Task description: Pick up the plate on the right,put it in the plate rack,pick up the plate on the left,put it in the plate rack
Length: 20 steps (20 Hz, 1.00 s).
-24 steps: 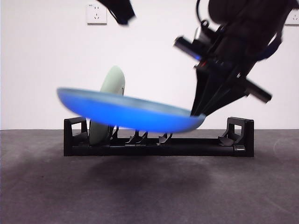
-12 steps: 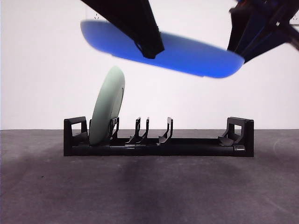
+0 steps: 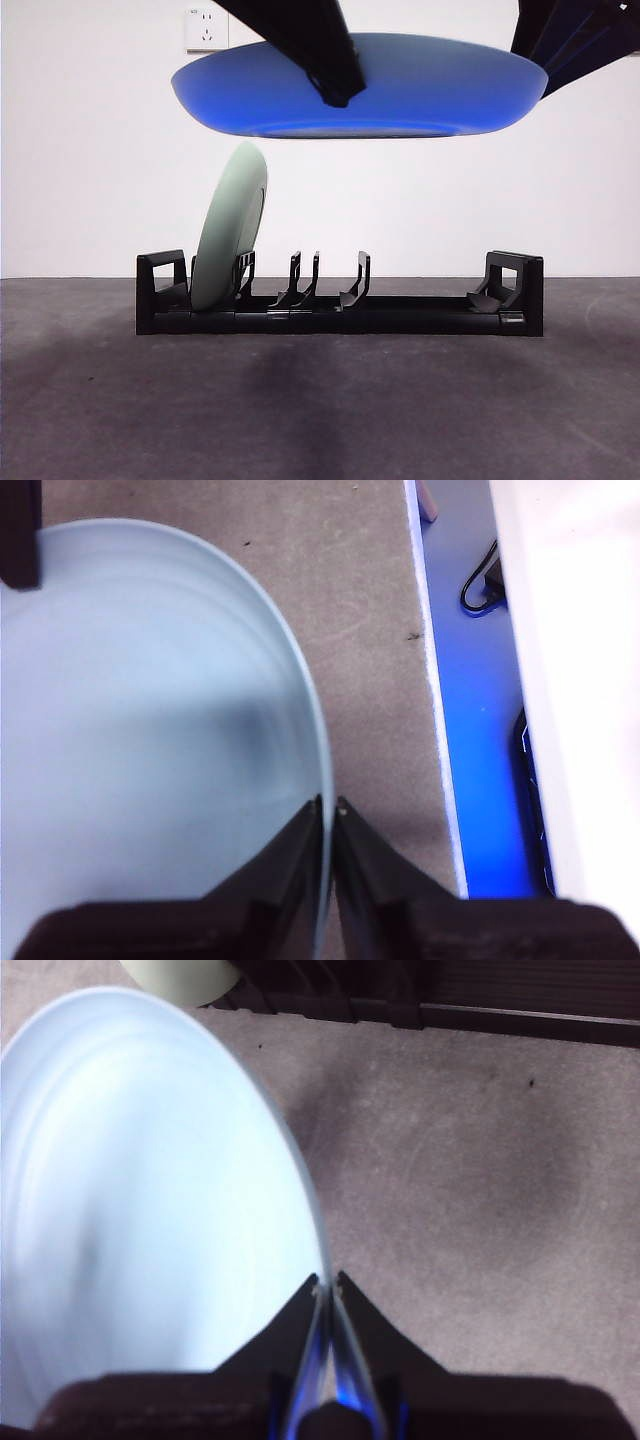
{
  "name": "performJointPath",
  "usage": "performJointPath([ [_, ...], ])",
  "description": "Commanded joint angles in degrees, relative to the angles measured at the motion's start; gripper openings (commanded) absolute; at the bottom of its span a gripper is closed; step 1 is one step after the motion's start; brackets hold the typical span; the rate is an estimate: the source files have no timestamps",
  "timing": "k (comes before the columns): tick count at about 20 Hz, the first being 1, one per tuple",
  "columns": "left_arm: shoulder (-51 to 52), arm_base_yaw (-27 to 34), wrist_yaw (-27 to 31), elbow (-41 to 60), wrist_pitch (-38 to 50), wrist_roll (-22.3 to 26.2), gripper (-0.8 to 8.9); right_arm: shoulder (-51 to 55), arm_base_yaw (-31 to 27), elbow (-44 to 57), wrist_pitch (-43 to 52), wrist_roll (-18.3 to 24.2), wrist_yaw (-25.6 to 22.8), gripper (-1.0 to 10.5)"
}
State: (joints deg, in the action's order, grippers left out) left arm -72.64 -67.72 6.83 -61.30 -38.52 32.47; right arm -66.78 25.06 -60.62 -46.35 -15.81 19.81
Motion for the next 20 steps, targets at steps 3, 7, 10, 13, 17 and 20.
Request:
performJointPath([
  [3, -0.37, -0.17, -1.16, 0.26, 0.39, -0.72, -0.09, 0.66, -0.11, -0.09, 1.68, 0.33, 0.98, 2.4],
  [7, -0.37, 0.0, -1.16, 0.26, 4.66, -1.4, -0.09, 2.75, -1.53, -0.72, 3.76, 0.46, 0.79, 4.1],
  [10, -0.72, 1.84, -1.53, 0.26, 10.27, -5.6, -0.09, 7.52, -2.91, -0.72, 9.64, 0.48, 0.66, 4.1],
  [13, -2.58, 7.85, -7.65, 0.26, 17.79, -14.27, -0.09, 14.16, -4.04, -0.72, 15.91, 0.07, -5.53, 4.1],
  [17, -6.27, 16.28, -16.41, 0.26, 31.56, -24.13, -0.09, 21.92, -4.07, -0.72, 17.4, 1.22, -18.99, 4.1],
  [20, -8.07, 20.48, -21.29, 0.26, 42.18, -31.56, -0.09, 24.48, -4.07, -0.72, 16.09, 3.28, -23.71, 4.1],
])
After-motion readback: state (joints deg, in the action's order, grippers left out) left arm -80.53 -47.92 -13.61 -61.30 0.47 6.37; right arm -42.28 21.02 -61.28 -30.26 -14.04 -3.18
